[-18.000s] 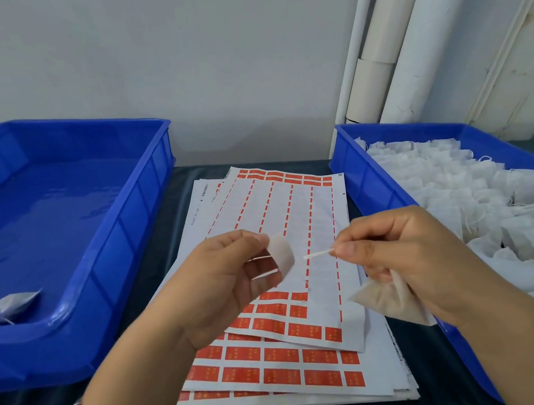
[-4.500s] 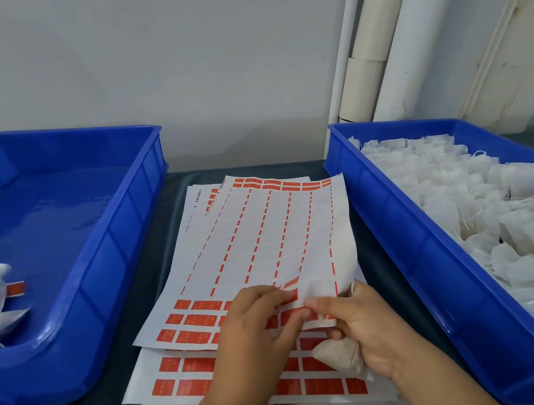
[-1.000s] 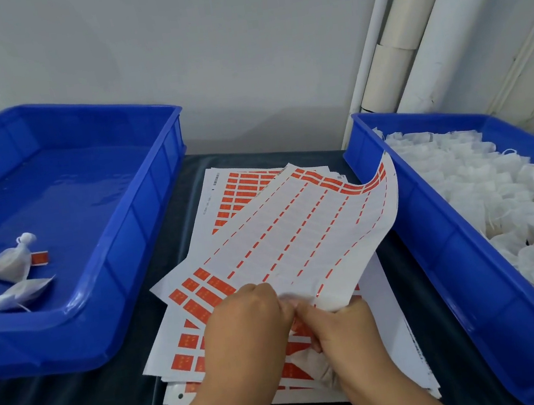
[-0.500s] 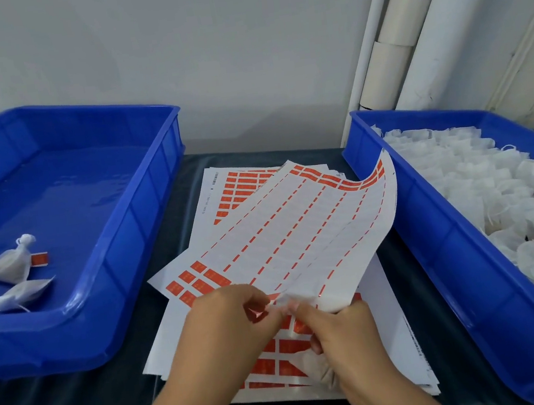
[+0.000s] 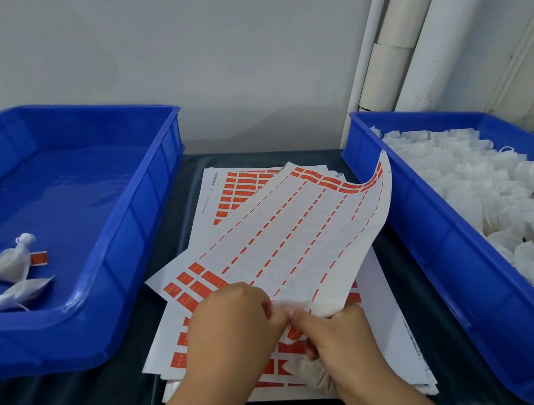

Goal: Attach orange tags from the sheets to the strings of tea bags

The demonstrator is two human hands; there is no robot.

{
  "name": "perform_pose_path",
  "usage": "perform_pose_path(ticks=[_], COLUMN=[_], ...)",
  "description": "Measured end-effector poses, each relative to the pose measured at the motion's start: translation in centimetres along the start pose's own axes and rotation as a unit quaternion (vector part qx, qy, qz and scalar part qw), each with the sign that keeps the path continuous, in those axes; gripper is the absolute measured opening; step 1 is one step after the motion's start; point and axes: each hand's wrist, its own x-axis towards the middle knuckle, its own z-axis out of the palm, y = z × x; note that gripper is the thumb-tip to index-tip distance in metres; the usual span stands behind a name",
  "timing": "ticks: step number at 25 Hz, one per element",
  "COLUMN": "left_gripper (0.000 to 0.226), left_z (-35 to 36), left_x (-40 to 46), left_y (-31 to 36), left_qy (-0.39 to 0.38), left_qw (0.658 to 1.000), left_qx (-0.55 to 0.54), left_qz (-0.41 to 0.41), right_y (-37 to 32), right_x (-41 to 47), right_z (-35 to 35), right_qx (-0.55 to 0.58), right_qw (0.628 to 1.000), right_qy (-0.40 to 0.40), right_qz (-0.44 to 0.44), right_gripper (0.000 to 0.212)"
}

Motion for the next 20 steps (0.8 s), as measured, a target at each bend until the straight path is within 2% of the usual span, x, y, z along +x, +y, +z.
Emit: perform_pose_path(ticks=[4,8,12,14,16,18,20], left_gripper=[0.034,0.032,0.026,0.023,0.007,0.016,0.016], left_z=[0.7,1.2,0.3,0.1,0.1,0.2,0.0], left_x=[-0.1,-0.7,-0.4,-0.7,-1.4,-1.8,-1.8], left_y=[-0.1,0.0,-1.7,-2.4,-2.4,-2.2,-2.0], left_qy=[-0.01,0.045,0.07,0.061,0.032,0.035,0.044], left_qw=[1.0,0.998,0.985,0.975,0.973,0.974,0.975], left_qx=[0.016,-0.001,-0.145,-0.206,-0.226,-0.225,-0.215], left_qz=[-0.021,-0.034,-0.059,-0.049,-0.026,0.024,0.047], right_y=[0.3,0.6,0.7,0.5,0.3,0.0,-0.2], right_x=[0.1,0.3,0.1,0.1,0.1,0.1,0.0], right_z=[0.1,0.2,-0.1,-0.3,-0.4,-0.3,-0.2], right_qx=[-0.007,-0.027,-0.025,-0.016,-0.006,-0.001,0.002], right_qw=[1.0,1.0,1.0,1.0,1.0,1.0,1.0], right_qy=[0.003,0.007,0.006,0.007,0.01,0.01,0.007], right_qz=[0.0,0.0,0.004,0.006,0.006,0.004,0.003], right_gripper=[0.018,0.016,0.013,0.015,0.018,0.022,0.024])
